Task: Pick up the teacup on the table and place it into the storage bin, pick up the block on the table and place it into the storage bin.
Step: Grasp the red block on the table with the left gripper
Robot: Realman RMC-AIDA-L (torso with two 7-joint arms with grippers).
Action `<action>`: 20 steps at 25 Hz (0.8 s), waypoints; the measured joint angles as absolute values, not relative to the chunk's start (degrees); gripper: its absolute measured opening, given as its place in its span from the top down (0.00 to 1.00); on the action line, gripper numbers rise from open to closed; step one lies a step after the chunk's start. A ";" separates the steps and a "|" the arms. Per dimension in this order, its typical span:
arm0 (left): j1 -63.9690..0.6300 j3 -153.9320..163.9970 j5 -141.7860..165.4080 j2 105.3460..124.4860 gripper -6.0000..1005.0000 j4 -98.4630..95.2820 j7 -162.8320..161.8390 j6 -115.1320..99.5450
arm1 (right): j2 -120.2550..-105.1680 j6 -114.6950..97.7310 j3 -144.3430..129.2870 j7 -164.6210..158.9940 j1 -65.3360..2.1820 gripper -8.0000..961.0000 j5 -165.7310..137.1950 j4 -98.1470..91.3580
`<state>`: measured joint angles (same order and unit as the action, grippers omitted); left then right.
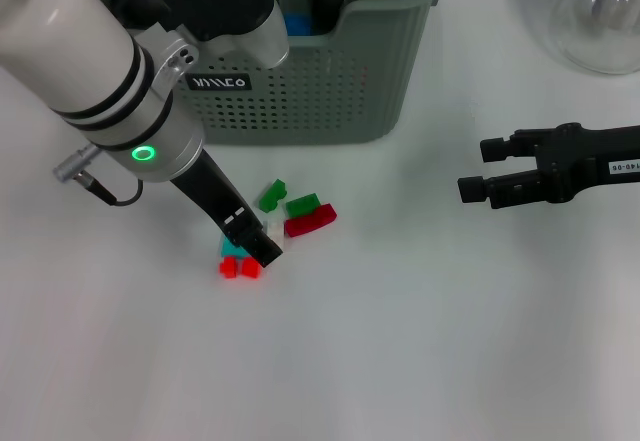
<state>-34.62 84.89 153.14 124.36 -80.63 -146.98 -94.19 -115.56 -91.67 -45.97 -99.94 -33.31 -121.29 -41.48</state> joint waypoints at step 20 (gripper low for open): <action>-28.66 85.73 154.59 124.45 0.15 -81.94 -124.09 -93.29 | -115.87 -91.35 -45.62 -100.18 -33.52 0.02 -122.09 -41.48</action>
<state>-28.66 85.73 154.59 124.45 -81.94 -124.09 -93.29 -115.87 -91.35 -45.62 -100.18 -33.52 -122.09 -41.48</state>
